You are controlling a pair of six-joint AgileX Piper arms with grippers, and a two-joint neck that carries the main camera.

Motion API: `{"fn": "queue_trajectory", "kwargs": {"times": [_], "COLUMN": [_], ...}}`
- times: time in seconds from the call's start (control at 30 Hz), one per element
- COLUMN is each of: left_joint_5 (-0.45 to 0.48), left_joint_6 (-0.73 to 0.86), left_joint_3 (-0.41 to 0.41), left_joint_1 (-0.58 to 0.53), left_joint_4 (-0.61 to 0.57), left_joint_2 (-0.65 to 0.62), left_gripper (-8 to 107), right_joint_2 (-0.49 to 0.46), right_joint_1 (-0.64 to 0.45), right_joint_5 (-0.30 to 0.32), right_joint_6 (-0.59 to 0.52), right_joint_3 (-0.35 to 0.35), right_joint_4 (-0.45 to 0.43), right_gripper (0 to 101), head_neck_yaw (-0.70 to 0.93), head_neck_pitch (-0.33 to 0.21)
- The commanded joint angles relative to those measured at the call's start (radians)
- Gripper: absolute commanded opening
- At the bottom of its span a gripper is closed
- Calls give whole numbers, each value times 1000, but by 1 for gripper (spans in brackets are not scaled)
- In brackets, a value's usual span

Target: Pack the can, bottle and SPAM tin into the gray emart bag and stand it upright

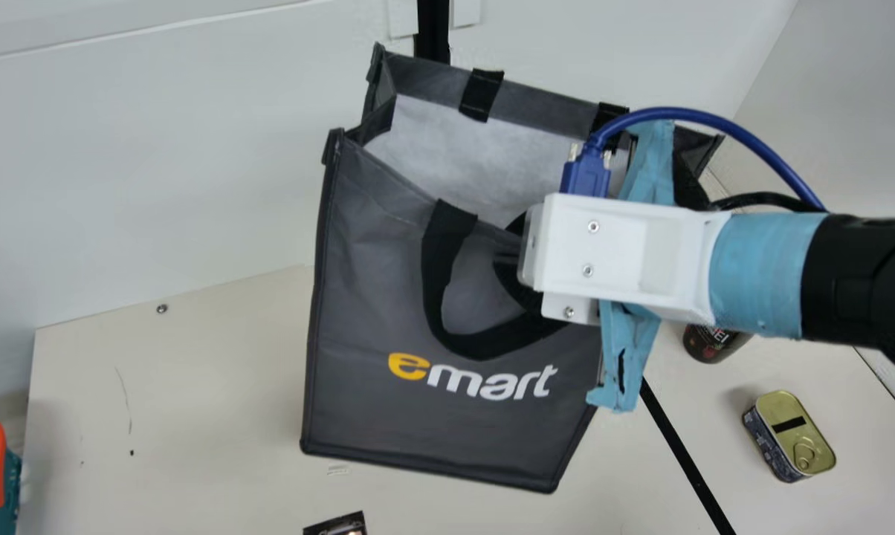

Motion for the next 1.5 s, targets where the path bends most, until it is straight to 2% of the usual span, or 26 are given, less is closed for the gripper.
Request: {"fn": "queue_trajectory", "kwargs": {"times": [0.0,0.53,0.93,1.47], "left_joint_5": [0,0,0,0], "left_joint_6": [0,0,0,0], "left_joint_3": [0,0,0,0], "left_joint_1": [0,0,0,0], "left_joint_4": [0,0,0,0], "left_joint_2": [0,0,0,0], "left_gripper": [90,90,90,90], "right_joint_2": [-4,-54,-99,-134], "right_joint_1": [10,103,153,205], "right_joint_5": [1,1,1,1], "right_joint_6": [8,93,162,276], "right_joint_3": [10,103,137,97], "right_joint_4": [-5,-41,-55,-49], "right_gripper": [0,0,40,94], "head_neck_yaw": [-2,-2,-2,-2], "head_neck_pitch": [-23,-23,-23,-23]}}
